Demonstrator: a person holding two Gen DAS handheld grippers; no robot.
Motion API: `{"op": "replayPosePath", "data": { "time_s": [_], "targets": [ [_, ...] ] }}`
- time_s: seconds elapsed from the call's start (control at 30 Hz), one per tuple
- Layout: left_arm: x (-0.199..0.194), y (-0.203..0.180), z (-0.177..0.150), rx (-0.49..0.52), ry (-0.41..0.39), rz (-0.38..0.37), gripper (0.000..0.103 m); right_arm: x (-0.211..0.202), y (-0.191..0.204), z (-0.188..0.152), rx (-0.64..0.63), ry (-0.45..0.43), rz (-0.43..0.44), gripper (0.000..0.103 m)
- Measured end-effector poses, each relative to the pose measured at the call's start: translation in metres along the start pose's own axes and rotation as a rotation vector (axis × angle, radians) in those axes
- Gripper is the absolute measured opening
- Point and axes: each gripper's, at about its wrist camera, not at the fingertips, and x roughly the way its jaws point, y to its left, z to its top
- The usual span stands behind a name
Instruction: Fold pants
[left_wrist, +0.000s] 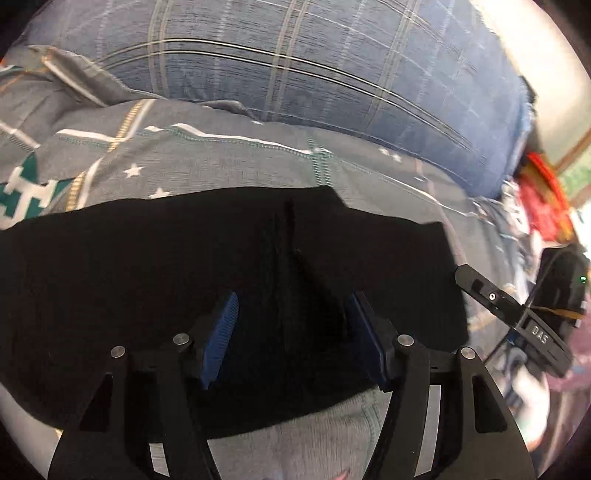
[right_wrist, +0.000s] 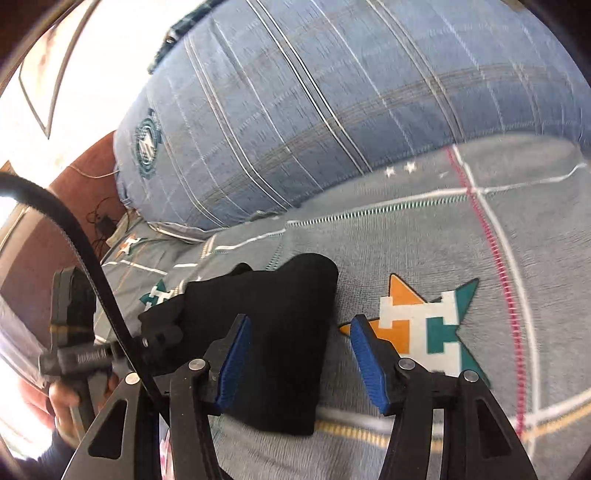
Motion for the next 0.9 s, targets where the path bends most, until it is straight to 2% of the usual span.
{"op": "replayPosePath", "data": {
  "time_s": [0.03, 0.07, 0.1, 0.2, 0.23, 0.27, 0.37, 0.43, 0.63, 0.73, 0.8, 0.9],
  "targets": [
    [-0.001, -0.001, -0.002, -0.018, -0.015, 0.007, 0.058, 0.008, 0.001, 0.001, -0.003, 0.008, 0.0, 0.044],
    [-0.003, -0.003, -0.005, -0.028, -0.026, 0.0, 0.042, 0.011, 0.003, 0.005, -0.015, 0.011, -0.015, 0.038],
    [-0.004, -0.004, -0.008, -0.028, -0.022, -0.009, 0.036, 0.015, 0.008, 0.007, -0.042, 0.012, -0.052, 0.038],
    [-0.004, -0.005, -0.02, -0.025, -0.026, 0.021, 0.036, 0.023, 0.023, 0.009, -0.2, -0.005, -0.231, 0.038],
    [-0.004, -0.003, -0.022, -0.023, -0.036, 0.021, 0.036, 0.028, 0.023, 0.006, -0.233, 0.012, -0.273, 0.038],
    [-0.005, -0.002, -0.023, -0.027, -0.041, 0.015, 0.036, 0.028, 0.02, 0.001, -0.232, 0.031, -0.276, 0.038],
    [-0.011, -0.002, -0.024, -0.021, -0.049, 0.025, 0.036, 0.021, 0.013, 0.0, -0.155, 0.012, -0.224, 0.038],
    [-0.016, -0.002, -0.026, -0.014, -0.06, 0.039, 0.036, 0.009, 0.014, 0.0, -0.135, -0.004, -0.219, 0.039],
    [-0.033, 0.007, -0.036, -0.028, -0.088, 0.114, 0.036, -0.02, 0.034, -0.011, -0.153, -0.047, -0.138, 0.041],
    [-0.04, 0.013, -0.042, -0.033, -0.1, 0.142, 0.036, -0.021, 0.05, -0.017, -0.175, -0.063, -0.084, 0.044],
    [-0.044, 0.016, -0.047, -0.031, -0.106, 0.173, 0.036, -0.017, 0.061, -0.021, -0.194, -0.051, -0.049, 0.045],
    [-0.054, 0.021, -0.055, -0.02, -0.131, 0.217, 0.036, -0.003, 0.077, -0.025, -0.227, -0.012, -0.043, 0.046]
  ]
}}
